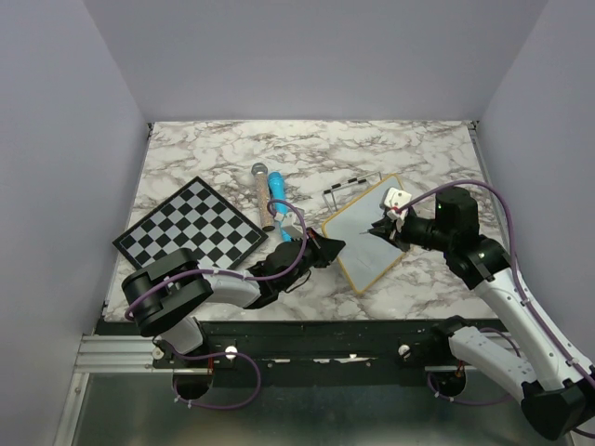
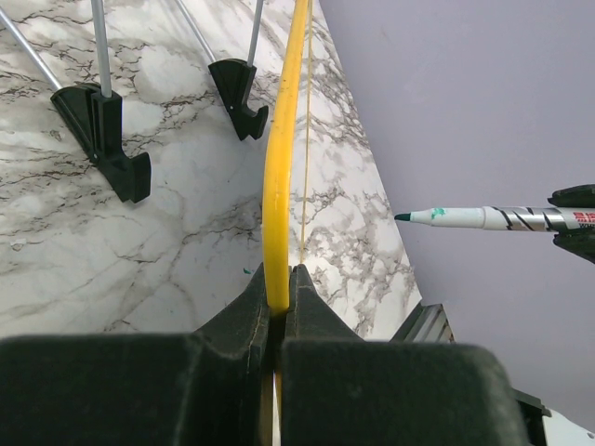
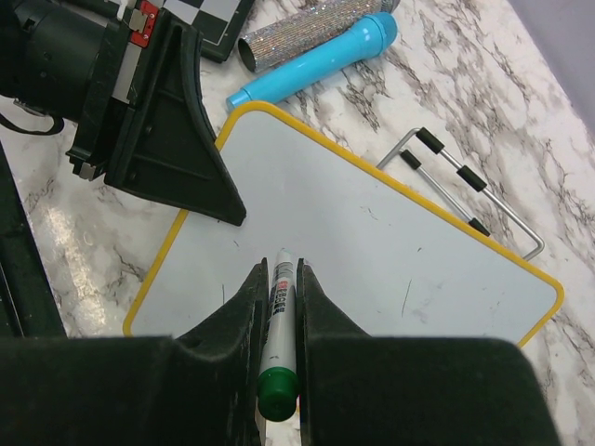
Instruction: Write a sentence on the whiteboard
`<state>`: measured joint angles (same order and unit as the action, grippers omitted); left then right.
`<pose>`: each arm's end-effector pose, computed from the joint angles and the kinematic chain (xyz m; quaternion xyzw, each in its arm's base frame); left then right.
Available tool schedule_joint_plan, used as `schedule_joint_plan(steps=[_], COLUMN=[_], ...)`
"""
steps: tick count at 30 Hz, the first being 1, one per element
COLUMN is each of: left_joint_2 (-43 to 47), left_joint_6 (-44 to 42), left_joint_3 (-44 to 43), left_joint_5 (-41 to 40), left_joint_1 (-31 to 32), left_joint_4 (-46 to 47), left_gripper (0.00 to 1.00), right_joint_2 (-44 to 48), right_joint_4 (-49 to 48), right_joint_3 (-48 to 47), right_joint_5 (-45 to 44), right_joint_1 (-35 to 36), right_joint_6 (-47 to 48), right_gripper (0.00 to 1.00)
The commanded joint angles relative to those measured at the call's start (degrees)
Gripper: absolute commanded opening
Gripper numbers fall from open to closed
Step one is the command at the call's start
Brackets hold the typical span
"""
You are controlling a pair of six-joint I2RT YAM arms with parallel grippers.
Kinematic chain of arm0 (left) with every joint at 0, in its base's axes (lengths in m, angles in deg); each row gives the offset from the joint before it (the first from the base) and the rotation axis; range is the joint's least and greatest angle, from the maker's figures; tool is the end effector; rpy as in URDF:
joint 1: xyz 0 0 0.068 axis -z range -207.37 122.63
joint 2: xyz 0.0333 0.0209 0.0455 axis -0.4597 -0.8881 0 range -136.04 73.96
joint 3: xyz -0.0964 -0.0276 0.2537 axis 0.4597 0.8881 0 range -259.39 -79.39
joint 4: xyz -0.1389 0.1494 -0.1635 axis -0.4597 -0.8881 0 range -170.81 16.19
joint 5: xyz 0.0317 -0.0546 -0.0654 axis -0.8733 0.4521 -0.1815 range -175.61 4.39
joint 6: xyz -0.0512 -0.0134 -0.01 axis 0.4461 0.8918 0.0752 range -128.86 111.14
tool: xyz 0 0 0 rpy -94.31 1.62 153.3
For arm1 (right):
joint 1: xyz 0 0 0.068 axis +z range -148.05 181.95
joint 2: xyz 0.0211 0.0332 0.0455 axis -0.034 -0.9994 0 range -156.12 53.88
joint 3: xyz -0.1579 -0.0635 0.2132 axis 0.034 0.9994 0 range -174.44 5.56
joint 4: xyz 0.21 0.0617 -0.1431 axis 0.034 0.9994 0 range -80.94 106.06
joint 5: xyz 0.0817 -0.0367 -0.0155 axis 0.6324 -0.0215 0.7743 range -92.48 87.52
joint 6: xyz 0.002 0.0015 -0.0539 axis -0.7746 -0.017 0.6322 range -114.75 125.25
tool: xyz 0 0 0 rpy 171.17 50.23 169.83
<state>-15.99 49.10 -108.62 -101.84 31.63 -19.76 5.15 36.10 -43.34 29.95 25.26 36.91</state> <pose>0.1626 -0.2514 0.1806 -0.0871 0.7404 -0.5059 0.4339 0.1609 0.0902 0.3255 -0.5073 0.6583 0.2008 0.5187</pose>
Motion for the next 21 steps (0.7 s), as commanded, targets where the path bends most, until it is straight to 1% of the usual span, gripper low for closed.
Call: schedule_joint_plan(steps=[1,10,16,21], left_joint_2=[-0.7,-1.4,-1.5,-1.5], left_joint_6=[-0.8,-0.3,-0.1,-0.1], left_joint_3=[0.8,0.8,1.5,1.5], left_joint_5=[0.2,1.2,1.6,2.0], left_joint_1=[0.2,0.0,-0.3,-0.5], left_joint_4=[0.2,1.3,2.0,2.3], left_gripper=[0.0,0.0,0.0,0.0], right_joint_2=[-0.2,-1.5,-3.3,-4.4], right_joint_4=[-1.0,-1.6,-1.4,-0.9], right_joint_3=[-1.0,-1.1,-2.2,-2.9], right_joint_5=[-0.2,0.9,6.4,10.5], right_joint_1=[0.3,-0.3,-3.4,-3.8], right_joint_6=[-0.6,-1.1,-1.9,-2.0], right_gripper=[0.01,0.01,0.0,0.01])
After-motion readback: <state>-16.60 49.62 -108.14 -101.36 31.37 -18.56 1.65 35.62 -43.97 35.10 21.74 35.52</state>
